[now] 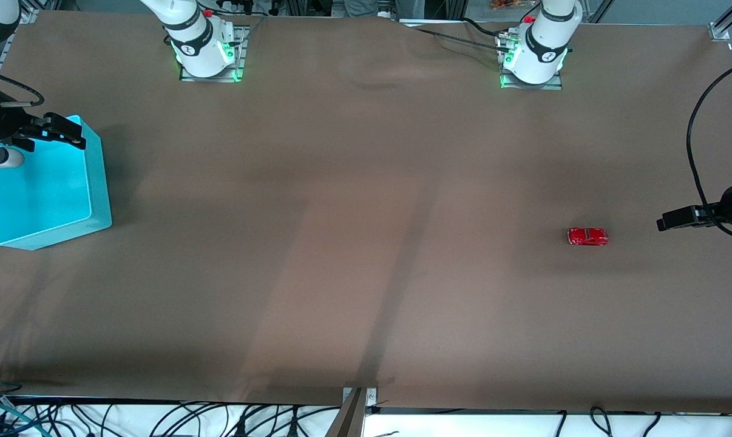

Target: Wind red beetle toy and store in blue box

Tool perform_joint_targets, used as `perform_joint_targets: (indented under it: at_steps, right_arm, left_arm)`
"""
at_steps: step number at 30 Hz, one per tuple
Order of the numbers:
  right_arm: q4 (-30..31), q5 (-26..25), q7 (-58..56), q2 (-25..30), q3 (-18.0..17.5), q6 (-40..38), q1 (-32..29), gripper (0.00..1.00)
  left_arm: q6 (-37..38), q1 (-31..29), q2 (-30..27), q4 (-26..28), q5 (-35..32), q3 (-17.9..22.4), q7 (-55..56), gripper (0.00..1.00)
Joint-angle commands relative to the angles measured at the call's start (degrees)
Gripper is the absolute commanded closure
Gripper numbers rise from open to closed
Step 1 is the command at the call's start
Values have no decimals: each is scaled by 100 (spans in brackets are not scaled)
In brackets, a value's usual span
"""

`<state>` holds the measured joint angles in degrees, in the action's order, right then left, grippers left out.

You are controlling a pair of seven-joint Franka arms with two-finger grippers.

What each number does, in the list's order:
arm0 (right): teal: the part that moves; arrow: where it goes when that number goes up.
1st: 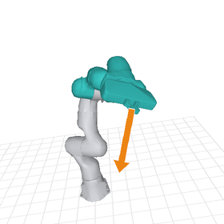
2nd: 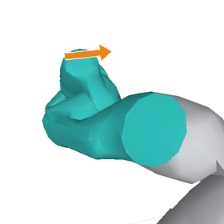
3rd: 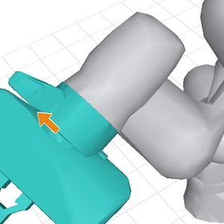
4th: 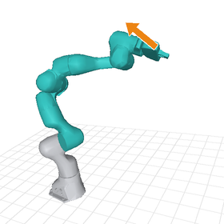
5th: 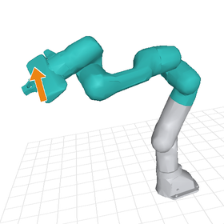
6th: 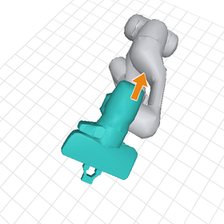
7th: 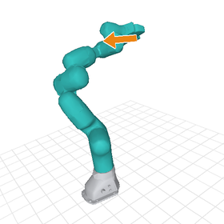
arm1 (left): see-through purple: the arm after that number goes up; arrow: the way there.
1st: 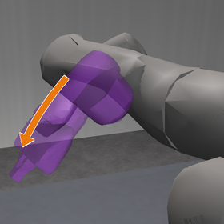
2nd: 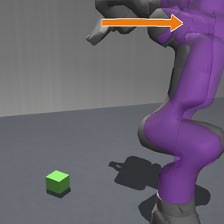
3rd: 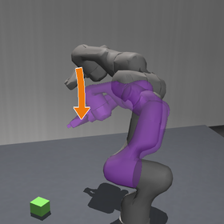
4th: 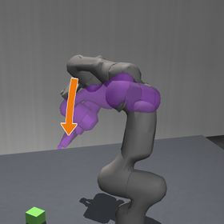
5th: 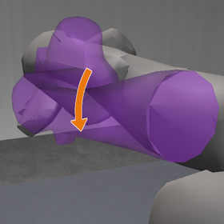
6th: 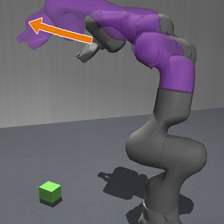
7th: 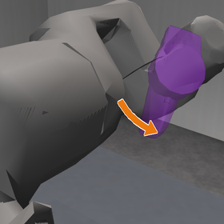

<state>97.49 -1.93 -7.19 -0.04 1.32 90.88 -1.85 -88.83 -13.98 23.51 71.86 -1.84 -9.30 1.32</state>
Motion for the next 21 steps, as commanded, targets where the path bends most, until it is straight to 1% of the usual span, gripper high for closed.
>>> perform_joint_targets:
  at_steps: [1,8,15,17,21]
  right_arm:
    - [-72,-79,-28,40,-9,-106,27,0]
    - [-72,-114,-28,31,-9,-106,27,0]
    - [-72,-184,-37,31,-17,-114,44,0]
    - [-72,-211,-37,13,-17,-114,53,0]
    - [-72,-211,-46,22,-17,-123,53,0]
  left_arm:
    - [15,-61,-119,162,105,-28,-167,2]
    - [6,-61,-101,188,122,-28,-158,0]
    - [94,-246,-118,197,122,-2,52,0]
    - [112,-281,-110,241,122,-2,393,0]
    - [59,-281,-83,425,140,-2,1509,0]
